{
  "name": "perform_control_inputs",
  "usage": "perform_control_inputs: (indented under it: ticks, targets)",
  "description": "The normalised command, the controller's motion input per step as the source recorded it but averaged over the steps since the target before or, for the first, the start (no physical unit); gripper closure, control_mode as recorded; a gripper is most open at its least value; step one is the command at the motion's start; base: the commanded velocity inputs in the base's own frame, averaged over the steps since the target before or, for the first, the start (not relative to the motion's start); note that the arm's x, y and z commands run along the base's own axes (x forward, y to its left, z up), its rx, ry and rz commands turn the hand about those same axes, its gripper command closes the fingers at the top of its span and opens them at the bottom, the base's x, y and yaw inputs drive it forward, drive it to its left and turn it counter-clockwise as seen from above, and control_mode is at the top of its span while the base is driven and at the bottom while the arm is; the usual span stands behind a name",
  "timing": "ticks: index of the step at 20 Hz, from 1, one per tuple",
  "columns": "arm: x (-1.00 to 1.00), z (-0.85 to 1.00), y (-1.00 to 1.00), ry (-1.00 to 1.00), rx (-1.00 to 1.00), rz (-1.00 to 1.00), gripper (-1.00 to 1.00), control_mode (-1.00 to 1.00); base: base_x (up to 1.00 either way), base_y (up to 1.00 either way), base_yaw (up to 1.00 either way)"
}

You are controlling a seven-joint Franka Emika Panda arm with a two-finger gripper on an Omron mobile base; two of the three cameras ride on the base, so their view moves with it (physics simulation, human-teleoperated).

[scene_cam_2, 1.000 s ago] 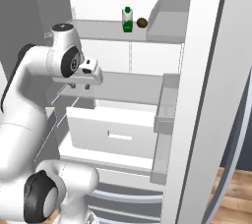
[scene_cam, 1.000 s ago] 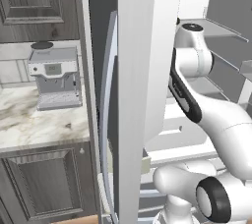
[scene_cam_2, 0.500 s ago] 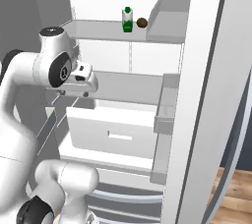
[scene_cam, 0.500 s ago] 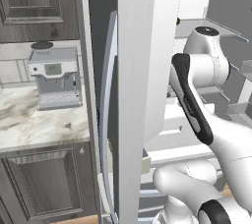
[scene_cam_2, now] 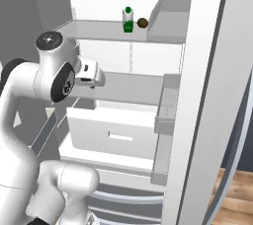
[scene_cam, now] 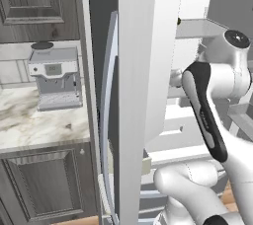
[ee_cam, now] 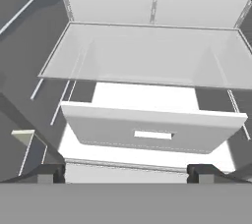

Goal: Take out the milk from the fridge and place it on the tray on the counter. Then take the sugar cube near the tray and place it in the tray.

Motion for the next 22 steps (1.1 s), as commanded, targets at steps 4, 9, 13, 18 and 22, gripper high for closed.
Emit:
perform_control_inputs:
  ticks: [4,9,13,18,22]
  targets:
    - [0.08,0.66,-0.34,-0.06,0.04,0.01,-1.0,-1.0,0.0,0.0,0.0]
    - [0.11,0.7,-0.13,-0.05,0.0,0.04,-1.0,-1.0,0.0,0.0,0.0]
    - [0.1,0.47,-0.23,-0.21,0.0,0.07,-1.0,-1.0,0.0,0.0,0.0]
    - [0.03,0.17,-0.23,-0.26,0.0,0.04,-1.0,-1.0,0.0,0.0,0.0]
    - [0.04,0.32,-0.11,-0.12,0.0,0.03,-1.0,-1.0,0.0,0.0,0.0]
